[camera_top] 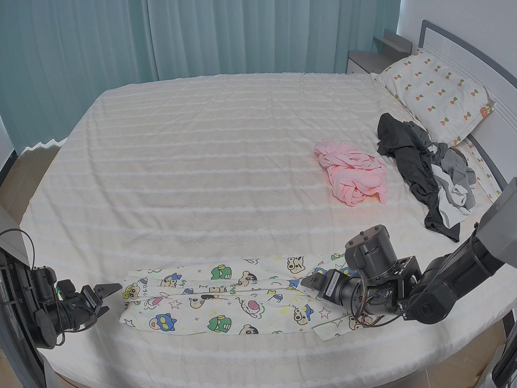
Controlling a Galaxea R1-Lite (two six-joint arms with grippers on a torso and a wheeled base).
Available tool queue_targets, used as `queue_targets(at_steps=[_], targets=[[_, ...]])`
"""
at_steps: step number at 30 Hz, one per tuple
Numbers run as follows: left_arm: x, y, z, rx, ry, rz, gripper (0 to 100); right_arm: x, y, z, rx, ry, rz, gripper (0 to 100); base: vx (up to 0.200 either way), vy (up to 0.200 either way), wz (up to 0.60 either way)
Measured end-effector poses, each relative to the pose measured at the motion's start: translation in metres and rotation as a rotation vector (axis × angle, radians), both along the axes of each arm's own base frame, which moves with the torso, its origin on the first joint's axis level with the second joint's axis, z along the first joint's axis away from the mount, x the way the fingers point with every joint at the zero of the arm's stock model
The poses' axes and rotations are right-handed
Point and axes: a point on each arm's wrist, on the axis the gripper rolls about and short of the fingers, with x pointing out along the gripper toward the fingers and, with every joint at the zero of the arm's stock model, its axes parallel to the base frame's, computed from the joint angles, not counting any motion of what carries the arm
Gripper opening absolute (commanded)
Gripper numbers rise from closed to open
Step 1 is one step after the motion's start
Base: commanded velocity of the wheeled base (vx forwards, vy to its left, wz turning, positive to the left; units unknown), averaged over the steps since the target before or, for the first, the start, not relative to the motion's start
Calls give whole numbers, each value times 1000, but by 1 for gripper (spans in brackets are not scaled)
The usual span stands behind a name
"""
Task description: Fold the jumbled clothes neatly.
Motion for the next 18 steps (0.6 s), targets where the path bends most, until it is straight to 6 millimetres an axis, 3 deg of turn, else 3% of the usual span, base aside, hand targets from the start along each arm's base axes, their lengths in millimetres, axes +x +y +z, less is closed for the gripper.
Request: queue_targets(at_steps=[8, 18], targets=[[0, 0, 0, 0, 1, 0, 100, 6, 6, -26, -73, 30, -32, 100, 0, 0, 0], [0, 0, 0, -1, 1, 0, 100, 17, 11, -34, -28, -24, -41, 100, 0, 0, 0]])
